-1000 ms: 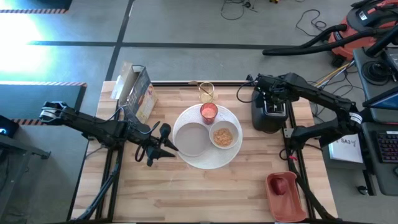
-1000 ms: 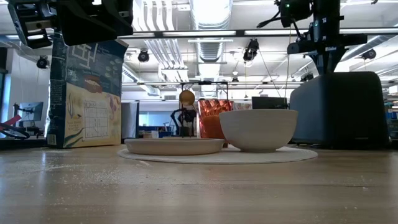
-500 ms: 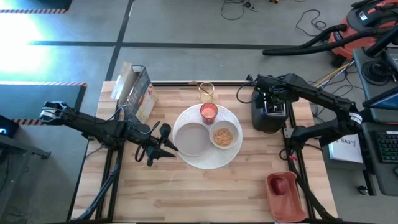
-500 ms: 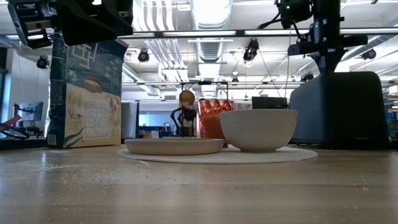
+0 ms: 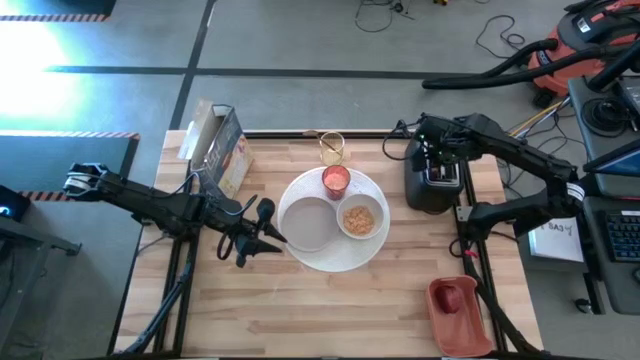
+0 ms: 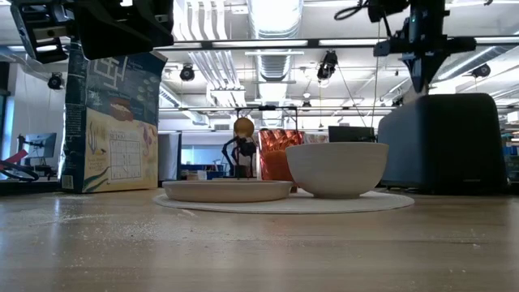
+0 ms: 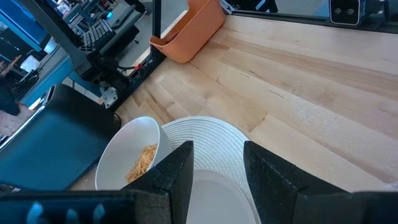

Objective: Arrange a breakfast setting
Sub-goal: Put the bread on the plate

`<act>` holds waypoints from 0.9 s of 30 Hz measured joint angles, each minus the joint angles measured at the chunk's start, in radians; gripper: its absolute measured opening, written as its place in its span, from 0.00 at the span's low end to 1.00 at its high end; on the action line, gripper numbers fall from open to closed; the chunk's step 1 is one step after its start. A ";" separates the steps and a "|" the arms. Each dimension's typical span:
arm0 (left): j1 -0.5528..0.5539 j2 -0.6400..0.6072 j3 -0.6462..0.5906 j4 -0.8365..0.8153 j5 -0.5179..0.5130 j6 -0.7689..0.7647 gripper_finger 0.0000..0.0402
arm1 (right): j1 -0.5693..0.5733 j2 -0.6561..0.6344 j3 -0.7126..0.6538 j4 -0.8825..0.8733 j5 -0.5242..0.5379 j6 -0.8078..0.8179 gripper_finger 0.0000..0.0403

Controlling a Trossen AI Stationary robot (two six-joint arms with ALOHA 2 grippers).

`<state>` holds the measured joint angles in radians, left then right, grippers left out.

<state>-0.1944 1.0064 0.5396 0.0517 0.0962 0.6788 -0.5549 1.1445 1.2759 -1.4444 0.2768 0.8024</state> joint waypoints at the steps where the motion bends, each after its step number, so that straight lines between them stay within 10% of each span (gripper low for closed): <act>1: 0.000 0.000 0.000 0.000 -0.001 0.000 0.31 | 0.000 -0.002 0.015 -0.006 0.000 -0.003 0.05; 27: 0.001 0.000 0.000 0.008 -0.009 0.000 0.31 | 0.069 -0.003 0.316 0.006 -0.101 -0.008 0.05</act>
<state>-0.1932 1.0063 0.5396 0.0597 0.0872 0.6788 -0.4856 1.1415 1.5919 -1.4380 0.1760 0.7943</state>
